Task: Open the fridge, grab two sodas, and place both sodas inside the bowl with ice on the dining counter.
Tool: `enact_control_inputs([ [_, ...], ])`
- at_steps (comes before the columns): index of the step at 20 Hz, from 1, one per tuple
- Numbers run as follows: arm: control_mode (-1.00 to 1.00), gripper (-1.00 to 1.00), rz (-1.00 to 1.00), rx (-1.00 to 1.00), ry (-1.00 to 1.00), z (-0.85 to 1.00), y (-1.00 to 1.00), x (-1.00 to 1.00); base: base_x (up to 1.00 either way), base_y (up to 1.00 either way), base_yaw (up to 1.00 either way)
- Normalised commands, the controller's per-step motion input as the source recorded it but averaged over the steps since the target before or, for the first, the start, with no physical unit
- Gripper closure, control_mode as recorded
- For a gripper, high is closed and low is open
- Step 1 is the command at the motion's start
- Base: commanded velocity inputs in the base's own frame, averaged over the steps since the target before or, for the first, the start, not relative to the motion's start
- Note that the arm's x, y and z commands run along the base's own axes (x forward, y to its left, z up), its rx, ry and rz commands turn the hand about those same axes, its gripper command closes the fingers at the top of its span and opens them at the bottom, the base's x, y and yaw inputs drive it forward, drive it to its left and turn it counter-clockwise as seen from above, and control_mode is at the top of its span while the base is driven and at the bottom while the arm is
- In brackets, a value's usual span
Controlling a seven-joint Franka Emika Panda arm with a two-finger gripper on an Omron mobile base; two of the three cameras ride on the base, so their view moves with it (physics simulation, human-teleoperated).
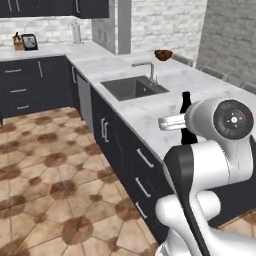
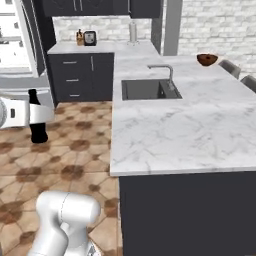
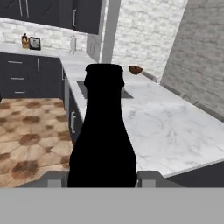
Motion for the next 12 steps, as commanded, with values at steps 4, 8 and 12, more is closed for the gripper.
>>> enact_control_inputs([
  [4, 1.0, 1.0, 0.0, 0.0, 0.0, 0.0, 0.0, 0.0, 0.47, -1.0, 0.0],
  [8, 1.0, 1.0, 0.0, 0.0, 0.0, 0.0, 0.0, 0.0, 0.34, -1.0, 0.0],
  [12, 1.0, 1.0, 0.0, 0.0, 0.0, 0.0, 0.0, 0.0, 0.33, -1.0, 0.0],
])
